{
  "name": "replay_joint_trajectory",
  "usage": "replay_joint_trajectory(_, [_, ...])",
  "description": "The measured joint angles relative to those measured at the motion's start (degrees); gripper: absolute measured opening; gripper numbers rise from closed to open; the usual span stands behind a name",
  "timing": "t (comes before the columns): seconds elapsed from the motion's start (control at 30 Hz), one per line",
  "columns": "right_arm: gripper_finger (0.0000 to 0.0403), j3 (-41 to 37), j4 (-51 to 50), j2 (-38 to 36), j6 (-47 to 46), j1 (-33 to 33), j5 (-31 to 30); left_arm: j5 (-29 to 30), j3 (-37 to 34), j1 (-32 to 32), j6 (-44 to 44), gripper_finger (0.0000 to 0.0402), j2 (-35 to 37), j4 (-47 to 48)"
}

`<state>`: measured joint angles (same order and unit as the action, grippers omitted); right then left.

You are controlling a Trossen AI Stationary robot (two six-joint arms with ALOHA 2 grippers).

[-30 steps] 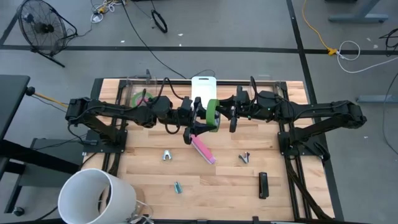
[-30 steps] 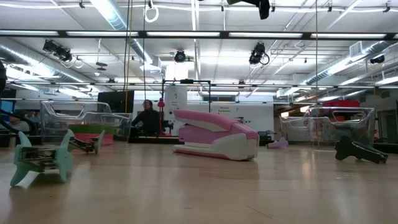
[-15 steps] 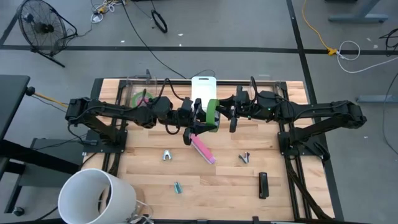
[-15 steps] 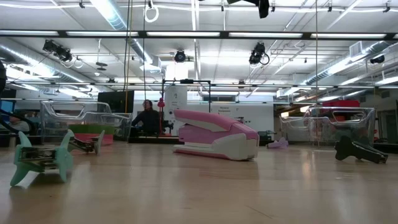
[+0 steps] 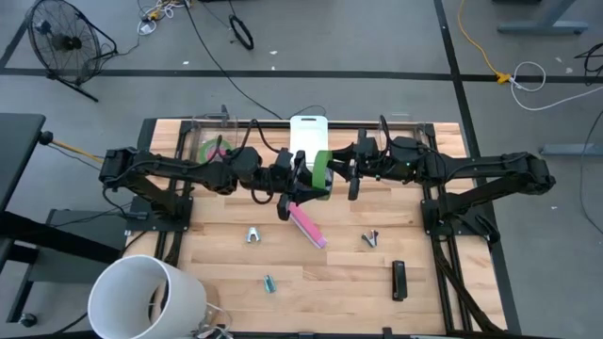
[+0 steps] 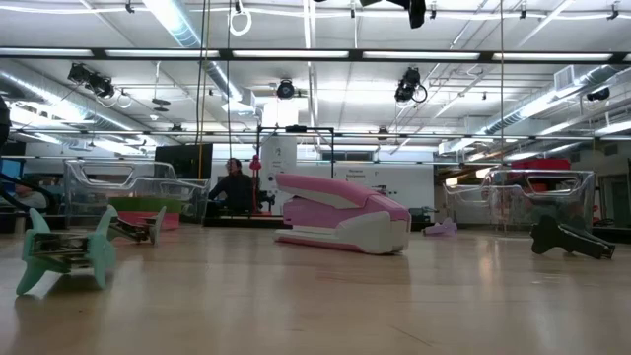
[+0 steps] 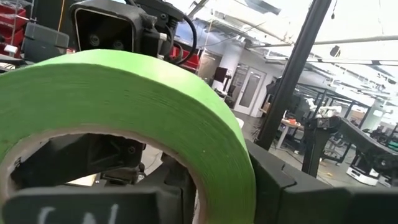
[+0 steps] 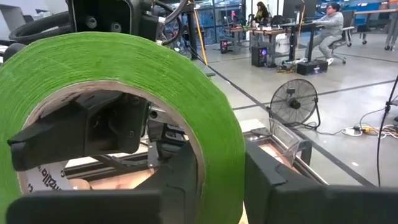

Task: Pick and place Stapler, Stapler remover, tape
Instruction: Put the green tape into the left transparent bin

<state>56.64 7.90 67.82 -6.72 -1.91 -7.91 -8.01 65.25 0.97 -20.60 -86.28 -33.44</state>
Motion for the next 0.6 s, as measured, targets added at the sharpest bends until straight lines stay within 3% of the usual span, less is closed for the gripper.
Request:
replay_joint_trajectory(0.37, [0.0235,-0.04,-0.44,-0.34,-6.45,-0.15,1.41,0.57,0.07,-0.07,1.56,0.0101,0.04,-0.10])
replay_joint_trajectory(0.6, [0.0274,-0.04,-0.36,-3.94,-4.88,-0.15,1.33,0.48,0.07,-0.84,1.97,0.0101,0.12,0.45])
